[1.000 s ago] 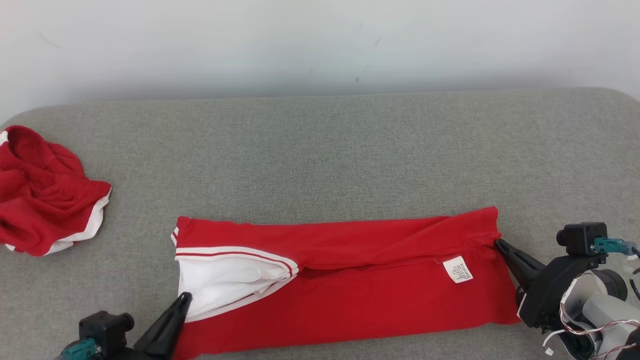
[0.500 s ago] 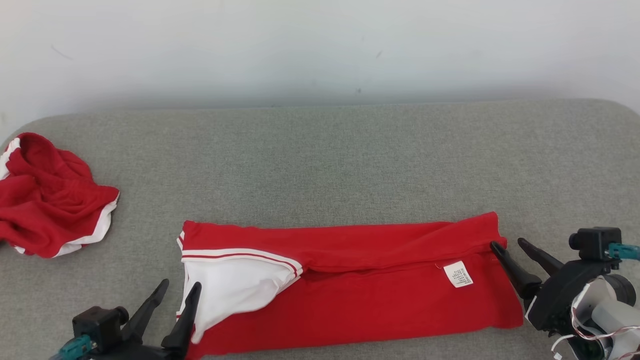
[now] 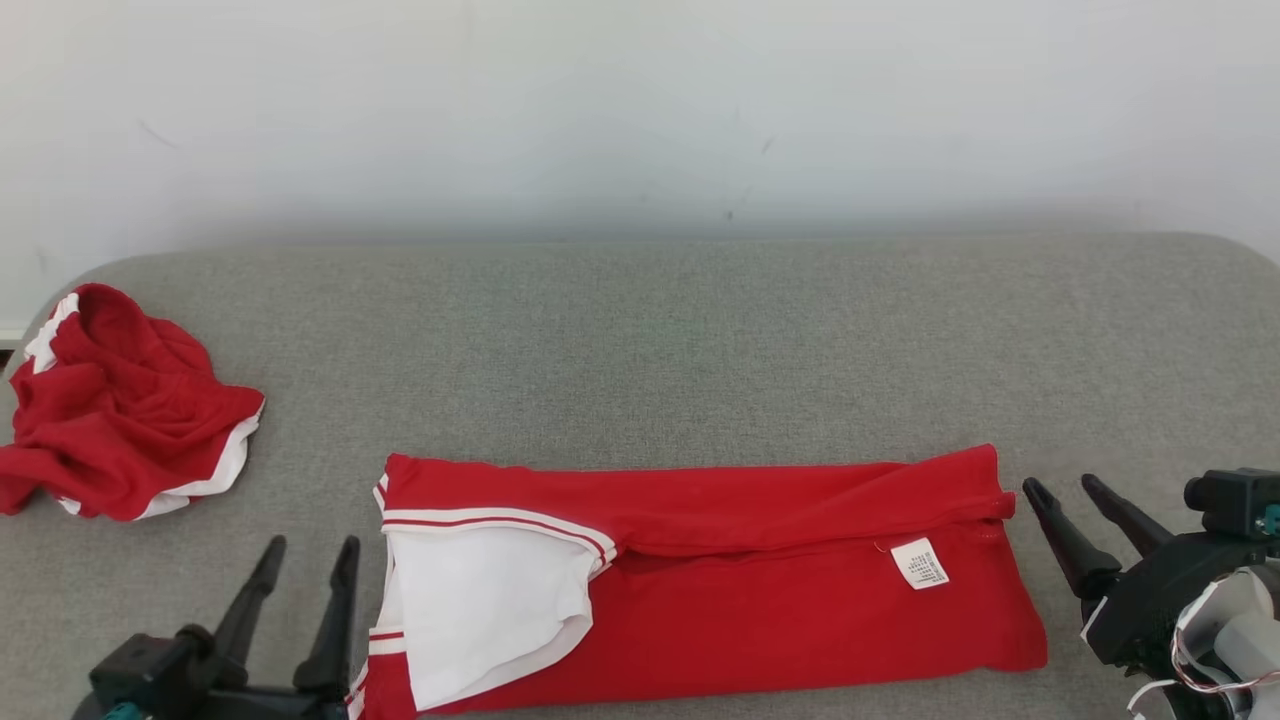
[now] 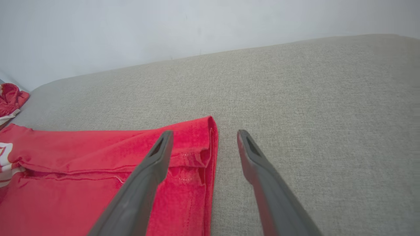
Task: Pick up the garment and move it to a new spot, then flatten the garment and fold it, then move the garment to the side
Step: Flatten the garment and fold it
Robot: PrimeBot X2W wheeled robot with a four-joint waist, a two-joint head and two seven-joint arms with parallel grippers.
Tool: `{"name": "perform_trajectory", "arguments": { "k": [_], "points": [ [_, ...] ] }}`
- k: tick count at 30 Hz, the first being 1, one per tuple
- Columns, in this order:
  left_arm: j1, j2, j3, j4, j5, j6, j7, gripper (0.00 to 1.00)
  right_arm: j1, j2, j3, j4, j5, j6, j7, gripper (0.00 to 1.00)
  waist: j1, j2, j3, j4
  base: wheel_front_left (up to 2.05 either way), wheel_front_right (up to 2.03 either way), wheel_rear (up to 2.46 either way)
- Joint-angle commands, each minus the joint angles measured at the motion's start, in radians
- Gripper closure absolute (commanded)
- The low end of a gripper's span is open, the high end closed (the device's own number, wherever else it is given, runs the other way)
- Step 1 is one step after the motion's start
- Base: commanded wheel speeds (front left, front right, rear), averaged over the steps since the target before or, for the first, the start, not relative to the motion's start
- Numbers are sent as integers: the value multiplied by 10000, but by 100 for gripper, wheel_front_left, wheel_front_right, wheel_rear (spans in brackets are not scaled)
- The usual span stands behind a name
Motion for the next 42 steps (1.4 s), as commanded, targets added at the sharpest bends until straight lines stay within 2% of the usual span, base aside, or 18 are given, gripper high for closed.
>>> {"name": "perform_trajectory", "arguments": {
  "k": [1, 3, 9, 23, 34, 42],
  "points": [
    [176, -43, 236, -206, 233, 104, -57, 0, 93, 128, -185, 181, -144, -20, -64, 0, 0, -1, -64, 32, 0, 0, 0],
    [386, -229, 713, -647, 668, 318, -57, 0, 121, 331, -609, 651, -499, -20, -73, 0, 0, -1, -106, 61, 0, 0, 0],
    [678, -585, 1445, -1224, 1297, 567, -58, 0, -44, 967, -1174, 1600, -1023, -20, -23, 0, 0, -1, -87, 151, 0, 0, 0],
    [884, -1193, 2065, -1302, 2052, 252, -58, 0, -821, 2288, -1530, 3763, -1797, -20, 1127, 0, 0, -1, 48, 622, 0, 0, 0],
    [1016, -1477, 2365, -1320, 2403, 100, -58, 0, -580, 2252, -1484, 3759, -1968, -20, 2218, 0, 0, -1, 41, 496, 0, 0, 0],
    [1030, -1642, 2460, -1249, 2525, -10, -59, 0, -298, 2322, -1480, 3301, -2065, -20, 3161, 0, 0, -1, 81, 338, 0, 0, 0]
  ]
}}
